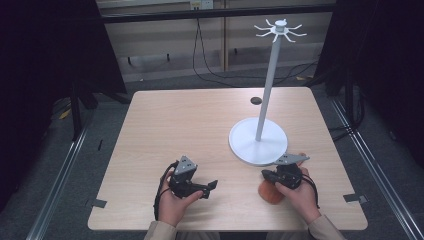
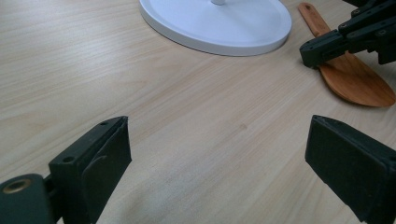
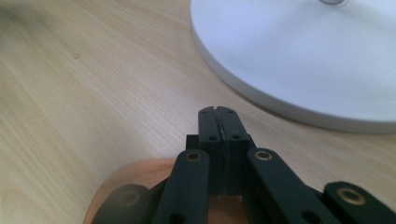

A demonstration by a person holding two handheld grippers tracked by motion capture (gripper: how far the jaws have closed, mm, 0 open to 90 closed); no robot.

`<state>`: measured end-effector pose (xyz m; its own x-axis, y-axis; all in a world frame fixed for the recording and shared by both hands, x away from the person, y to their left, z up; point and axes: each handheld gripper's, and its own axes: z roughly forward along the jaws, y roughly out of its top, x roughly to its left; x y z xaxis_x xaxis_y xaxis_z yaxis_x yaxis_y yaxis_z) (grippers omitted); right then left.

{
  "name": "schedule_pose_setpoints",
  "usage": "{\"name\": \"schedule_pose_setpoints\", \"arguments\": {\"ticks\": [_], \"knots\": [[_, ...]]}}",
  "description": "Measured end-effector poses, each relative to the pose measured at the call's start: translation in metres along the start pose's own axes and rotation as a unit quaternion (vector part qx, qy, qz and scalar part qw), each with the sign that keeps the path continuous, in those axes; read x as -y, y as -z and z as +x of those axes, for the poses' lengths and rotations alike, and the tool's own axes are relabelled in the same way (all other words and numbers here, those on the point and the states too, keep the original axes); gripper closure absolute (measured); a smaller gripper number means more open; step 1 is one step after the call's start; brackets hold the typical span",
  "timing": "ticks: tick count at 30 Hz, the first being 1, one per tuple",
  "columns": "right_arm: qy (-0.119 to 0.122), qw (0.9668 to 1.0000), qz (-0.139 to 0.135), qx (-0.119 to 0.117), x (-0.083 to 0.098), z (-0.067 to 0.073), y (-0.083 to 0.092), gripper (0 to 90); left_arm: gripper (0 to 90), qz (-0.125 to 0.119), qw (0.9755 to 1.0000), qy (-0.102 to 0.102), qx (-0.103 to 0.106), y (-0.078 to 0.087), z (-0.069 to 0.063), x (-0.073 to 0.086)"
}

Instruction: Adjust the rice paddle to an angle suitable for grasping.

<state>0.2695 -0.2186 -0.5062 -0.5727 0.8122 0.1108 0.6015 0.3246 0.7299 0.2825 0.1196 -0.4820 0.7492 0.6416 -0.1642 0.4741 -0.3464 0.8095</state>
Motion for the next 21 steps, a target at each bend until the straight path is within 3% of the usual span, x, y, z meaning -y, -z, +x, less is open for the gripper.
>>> {"name": "schedule_pose_setpoints", "arguments": {"ticks": [4, 21], "knots": [[0.006, 1.0000, 0.005, -0.002, 0.004, -0.001, 0.006, 89.7, 6.9, 0.002, 1.0000, -0.002, -0.001, -0.002, -0.002, 0.000], [-0.008, 0.9997, 0.009, 0.020, 0.020, -0.011, 0.028, 89.6, 7.0, 0.003, 0.9998, -0.014, 0.011, -0.011, -0.008, -0.007]]}}
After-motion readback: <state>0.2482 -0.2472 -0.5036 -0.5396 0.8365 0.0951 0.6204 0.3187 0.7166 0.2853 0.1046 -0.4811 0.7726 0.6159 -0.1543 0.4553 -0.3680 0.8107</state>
